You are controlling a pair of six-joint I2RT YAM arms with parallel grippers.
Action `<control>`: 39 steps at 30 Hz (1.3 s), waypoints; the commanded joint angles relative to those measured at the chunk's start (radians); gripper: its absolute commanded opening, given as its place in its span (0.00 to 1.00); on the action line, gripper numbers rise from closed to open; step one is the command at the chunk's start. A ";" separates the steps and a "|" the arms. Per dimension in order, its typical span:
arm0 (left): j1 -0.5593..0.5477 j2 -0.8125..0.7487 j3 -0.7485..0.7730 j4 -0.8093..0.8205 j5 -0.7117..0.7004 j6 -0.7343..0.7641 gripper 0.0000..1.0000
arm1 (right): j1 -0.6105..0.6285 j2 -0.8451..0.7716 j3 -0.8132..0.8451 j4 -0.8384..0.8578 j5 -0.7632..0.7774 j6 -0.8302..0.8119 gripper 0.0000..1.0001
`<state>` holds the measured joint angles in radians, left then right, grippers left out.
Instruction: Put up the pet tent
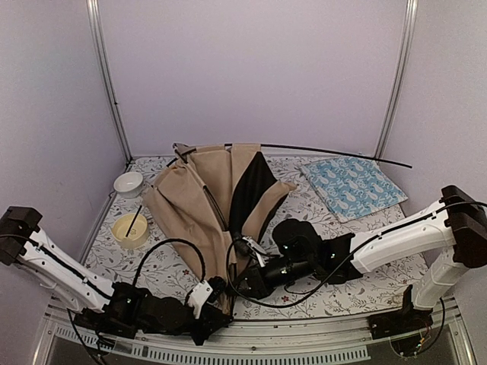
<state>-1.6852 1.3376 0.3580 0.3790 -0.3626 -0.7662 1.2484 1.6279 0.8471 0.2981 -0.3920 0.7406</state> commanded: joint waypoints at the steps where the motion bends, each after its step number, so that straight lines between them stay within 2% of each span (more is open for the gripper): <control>1: -0.103 0.053 -0.021 -0.029 0.236 0.013 0.00 | -0.128 -0.081 0.042 0.229 0.187 0.028 0.00; 14: -0.114 0.092 -0.015 0.004 0.269 0.010 0.00 | -0.177 -0.094 0.072 0.243 0.189 0.034 0.00; 39: -0.123 0.154 0.011 0.012 0.305 0.011 0.00 | -0.195 -0.049 0.109 0.277 0.157 0.064 0.00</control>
<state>-1.6897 1.4544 0.3717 0.4862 -0.3836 -0.7670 1.1709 1.6100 0.8459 0.2523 -0.4332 0.7403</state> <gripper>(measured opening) 0.054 0.046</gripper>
